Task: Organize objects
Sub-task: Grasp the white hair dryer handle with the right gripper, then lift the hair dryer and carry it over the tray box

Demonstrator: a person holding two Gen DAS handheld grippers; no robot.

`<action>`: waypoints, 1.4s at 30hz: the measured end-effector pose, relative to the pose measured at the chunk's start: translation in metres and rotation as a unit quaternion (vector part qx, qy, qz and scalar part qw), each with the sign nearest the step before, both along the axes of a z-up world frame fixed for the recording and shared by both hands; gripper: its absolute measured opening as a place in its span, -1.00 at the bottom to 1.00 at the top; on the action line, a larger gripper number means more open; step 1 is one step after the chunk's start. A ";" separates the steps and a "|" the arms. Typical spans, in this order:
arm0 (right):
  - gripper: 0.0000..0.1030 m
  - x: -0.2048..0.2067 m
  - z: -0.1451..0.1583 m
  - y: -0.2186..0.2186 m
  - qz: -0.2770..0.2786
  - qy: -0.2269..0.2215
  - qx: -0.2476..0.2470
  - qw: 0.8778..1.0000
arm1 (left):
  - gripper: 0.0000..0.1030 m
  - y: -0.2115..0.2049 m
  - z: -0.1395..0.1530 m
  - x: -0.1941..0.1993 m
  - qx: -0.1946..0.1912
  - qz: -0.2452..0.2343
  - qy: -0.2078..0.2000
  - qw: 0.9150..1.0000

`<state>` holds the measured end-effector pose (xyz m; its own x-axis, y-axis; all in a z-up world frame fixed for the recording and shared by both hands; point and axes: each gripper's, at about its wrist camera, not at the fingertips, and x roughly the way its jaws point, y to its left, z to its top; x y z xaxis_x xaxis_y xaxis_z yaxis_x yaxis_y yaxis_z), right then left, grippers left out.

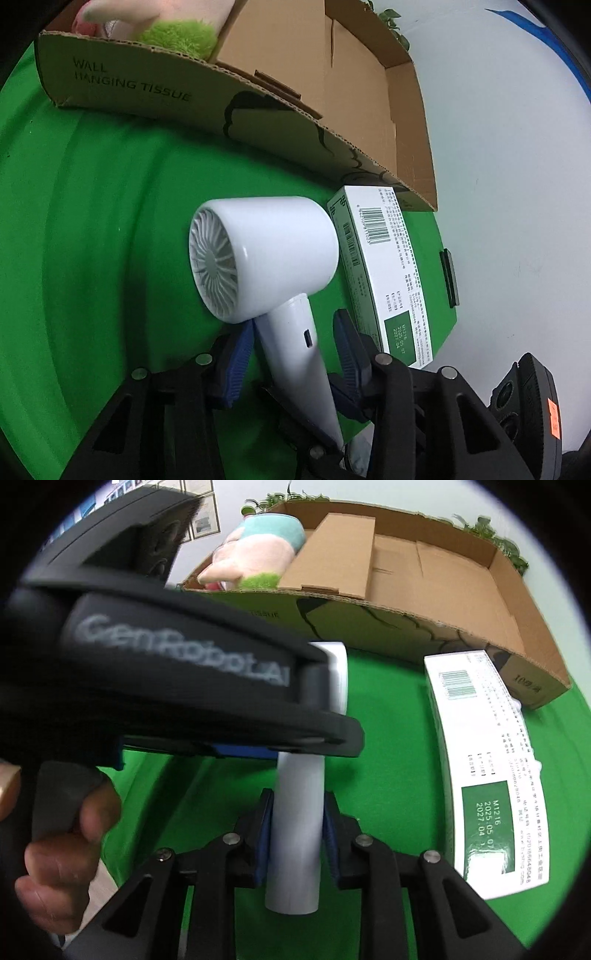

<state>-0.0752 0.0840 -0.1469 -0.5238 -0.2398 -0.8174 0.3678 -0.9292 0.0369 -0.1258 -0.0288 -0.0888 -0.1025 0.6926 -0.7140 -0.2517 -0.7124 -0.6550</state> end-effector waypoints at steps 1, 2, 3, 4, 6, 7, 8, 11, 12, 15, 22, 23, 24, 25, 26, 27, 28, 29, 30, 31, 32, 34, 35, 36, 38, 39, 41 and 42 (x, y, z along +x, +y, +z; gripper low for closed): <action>-0.54 0.002 -0.001 0.001 0.000 -0.001 0.001 1.000 | -0.26 -0.001 0.001 0.000 0.002 0.002 -0.003 1.000; -0.54 0.002 -0.001 0.001 -0.001 -0.002 0.001 1.000 | -0.31 0.000 0.002 -0.001 -0.003 0.002 -0.002 1.000; -0.54 0.004 -0.002 0.002 -0.004 -0.002 -0.001 1.000 | -0.39 0.001 0.003 0.000 -0.012 0.002 0.001 1.000; -0.54 0.005 -0.002 0.003 -0.006 -0.001 -0.001 1.000 | -0.39 0.000 0.003 0.000 -0.016 0.001 0.003 1.000; -0.54 0.008 -0.004 0.005 -0.010 -0.002 -0.001 1.000 | -0.39 0.002 0.004 0.000 -0.014 0.002 0.003 1.000; -0.54 0.009 -0.004 0.005 -0.012 -0.001 -0.001 1.000 | -0.40 0.003 0.005 0.001 -0.014 0.001 0.005 1.000; -0.54 0.011 -0.005 0.007 -0.014 0.000 -0.001 1.000 | -0.40 0.004 0.008 0.001 -0.015 0.000 0.009 1.000; -0.54 0.017 -0.002 0.011 -0.020 0.012 -0.008 1.000 | -0.41 0.004 0.019 0.001 -0.016 -0.003 0.024 1.000; -0.54 0.018 0.000 0.013 -0.022 0.016 -0.009 1.000 | -0.41 0.005 0.027 0.001 -0.017 -0.005 0.032 0.999; -0.54 0.022 0.009 0.018 -0.030 0.034 -0.023 0.999 | -0.41 0.002 0.039 0.003 -0.023 -0.010 0.057 0.998; -0.54 0.020 0.038 0.028 -0.054 0.084 -0.058 0.993 | -0.40 0.022 0.095 -0.003 -0.032 -0.037 0.133 0.990; -0.54 0.015 0.043 0.023 -0.058 0.090 -0.061 0.992 | -0.40 0.025 0.103 -0.005 -0.031 -0.041 0.143 0.988; -0.54 0.013 0.050 0.026 -0.064 0.098 -0.065 0.991 | -0.40 0.028 0.112 -0.007 -0.031 -0.045 0.153 0.987; -0.54 0.011 0.054 0.027 -0.067 0.103 -0.068 0.990 | -0.40 0.032 0.121 -0.010 -0.032 -0.051 0.163 0.985; -0.54 0.010 0.059 0.030 -0.072 0.109 -0.070 0.989 | -0.40 0.035 0.130 -0.012 -0.032 -0.056 0.173 0.983; -0.54 0.008 0.066 0.033 -0.078 0.120 -0.072 0.987 | -0.40 0.040 0.142 -0.016 -0.030 -0.063 0.186 0.980; -0.54 0.007 0.070 0.035 -0.081 0.127 -0.072 0.986 | -0.40 0.042 0.148 -0.019 -0.028 -0.066 0.192 0.979; -0.54 0.005 0.075 0.037 -0.084 0.136 -0.073 0.984 | -0.40 0.045 0.156 -0.023 -0.026 -0.069 0.199 0.977; -0.54 0.002 0.082 0.041 -0.088 0.144 -0.076 0.983 | -0.40 0.048 0.165 -0.028 -0.024 -0.072 0.207 0.975; -0.54 -0.001 0.086 0.043 -0.090 0.148 -0.079 0.982 | -0.40 0.051 0.173 -0.033 -0.024 -0.074 0.215 0.973; -0.54 -0.005 0.090 0.045 -0.091 0.152 -0.081 0.981 | -0.40 0.051 0.181 -0.038 -0.024 -0.077 0.222 0.972; -0.54 -0.013 0.099 0.050 -0.095 0.160 -0.084 0.979 | -0.40 0.060 0.195 -0.047 -0.028 -0.084 0.234 0.968; -0.54 -0.017 0.103 0.053 -0.098 0.162 -0.087 0.978 | -0.40 0.062 0.200 -0.051 -0.029 -0.086 0.240 0.967; -0.54 -0.022 0.107 0.055 -0.102 0.165 -0.089 0.977 | -0.40 0.066 0.208 -0.057 -0.032 -0.089 0.250 0.964; -0.54 -0.029 0.113 0.059 -0.107 0.167 -0.095 0.976 | -0.40 0.100 0.214 -0.068 -0.035 -0.091 0.256 0.962; -0.54 -0.033 0.116 0.060 -0.108 0.168 -0.096 0.975 | -0.40 0.102 0.218 -0.074 -0.036 -0.092 0.259 0.961; -0.54 -0.042 0.120 0.063 -0.108 0.166 -0.102 0.975 | -0.40 0.119 0.221 -0.083 -0.036 -0.092 0.264 0.960; -0.54 -0.047 0.121 0.065 -0.108 0.165 -0.103 0.975 | -0.40 0.126 0.220 -0.088 -0.035 -0.091 0.263 0.960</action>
<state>-0.1219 0.1485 -0.0260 -0.8059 -0.2371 -0.5425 0.1887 -0.9714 0.1443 -0.2139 0.0971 0.1314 -0.3436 0.6849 -0.6425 -0.6585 -0.6635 -0.3551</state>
